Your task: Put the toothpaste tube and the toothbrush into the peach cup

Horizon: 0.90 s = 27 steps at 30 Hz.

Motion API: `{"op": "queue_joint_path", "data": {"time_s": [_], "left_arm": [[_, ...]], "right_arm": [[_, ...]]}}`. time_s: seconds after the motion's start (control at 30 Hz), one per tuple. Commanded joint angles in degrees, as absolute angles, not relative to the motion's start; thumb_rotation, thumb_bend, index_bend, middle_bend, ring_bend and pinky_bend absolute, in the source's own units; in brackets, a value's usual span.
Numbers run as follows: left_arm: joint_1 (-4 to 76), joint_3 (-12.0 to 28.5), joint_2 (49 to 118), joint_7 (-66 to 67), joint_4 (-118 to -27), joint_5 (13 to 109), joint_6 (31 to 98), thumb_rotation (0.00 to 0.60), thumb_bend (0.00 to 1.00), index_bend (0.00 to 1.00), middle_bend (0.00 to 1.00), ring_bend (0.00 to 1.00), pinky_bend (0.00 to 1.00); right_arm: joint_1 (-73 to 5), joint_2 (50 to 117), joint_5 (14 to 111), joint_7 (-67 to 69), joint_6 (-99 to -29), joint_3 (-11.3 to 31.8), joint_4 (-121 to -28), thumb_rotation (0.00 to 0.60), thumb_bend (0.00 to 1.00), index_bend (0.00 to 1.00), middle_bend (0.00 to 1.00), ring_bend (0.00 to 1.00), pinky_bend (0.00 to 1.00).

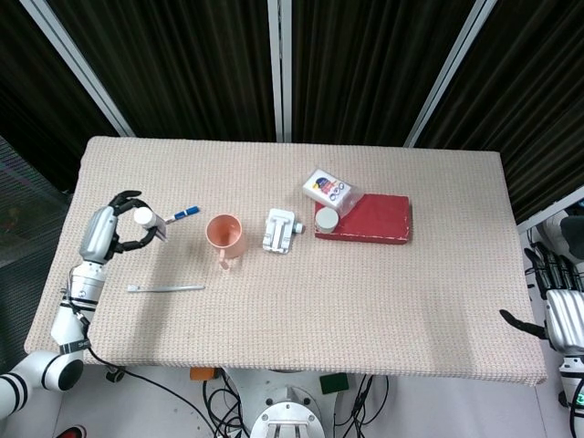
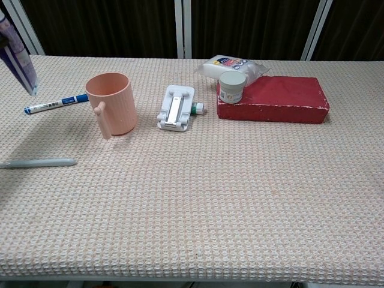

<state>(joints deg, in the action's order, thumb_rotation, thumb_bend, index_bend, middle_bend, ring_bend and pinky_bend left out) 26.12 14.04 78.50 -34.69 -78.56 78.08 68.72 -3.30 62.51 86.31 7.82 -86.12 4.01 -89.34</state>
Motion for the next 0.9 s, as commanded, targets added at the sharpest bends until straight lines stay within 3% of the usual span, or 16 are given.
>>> {"op": "queue_joint_path", "data": {"time_s": [0.03,0.37,0.9], "left_arm": [[27.8,15.9,75.3,-36.4,-83.6,78.1,66.4,0.6,0.41,0.6,0.51,0.2,0.29],[32.7,18.9,75.4,-29.8,-92.5,74.7,63.1,0.6,0.41,0.6,0.51,0.2,0.31],[36.4,16.3,86.4,-23.3,-82.7,73.5,62.1,0.6,0.42,0.6,0.52,0.2,0.3]], "right_arm": [[-3.2,62.1,86.3,8.3,-86.5,4.2,-89.7,0.6,0.2,0.0,0.0,0.0,0.0],[-3.2,61.4,85.8,8.4,-86.5,4.6,-90.5,0.6,0.2,0.0,0.0,0.0,0.0],[-3.3,61.6,84.2,8.7,-84.8,4.7,-89.7,0.6,0.2,0.0,0.0,0.0,0.0]]}}
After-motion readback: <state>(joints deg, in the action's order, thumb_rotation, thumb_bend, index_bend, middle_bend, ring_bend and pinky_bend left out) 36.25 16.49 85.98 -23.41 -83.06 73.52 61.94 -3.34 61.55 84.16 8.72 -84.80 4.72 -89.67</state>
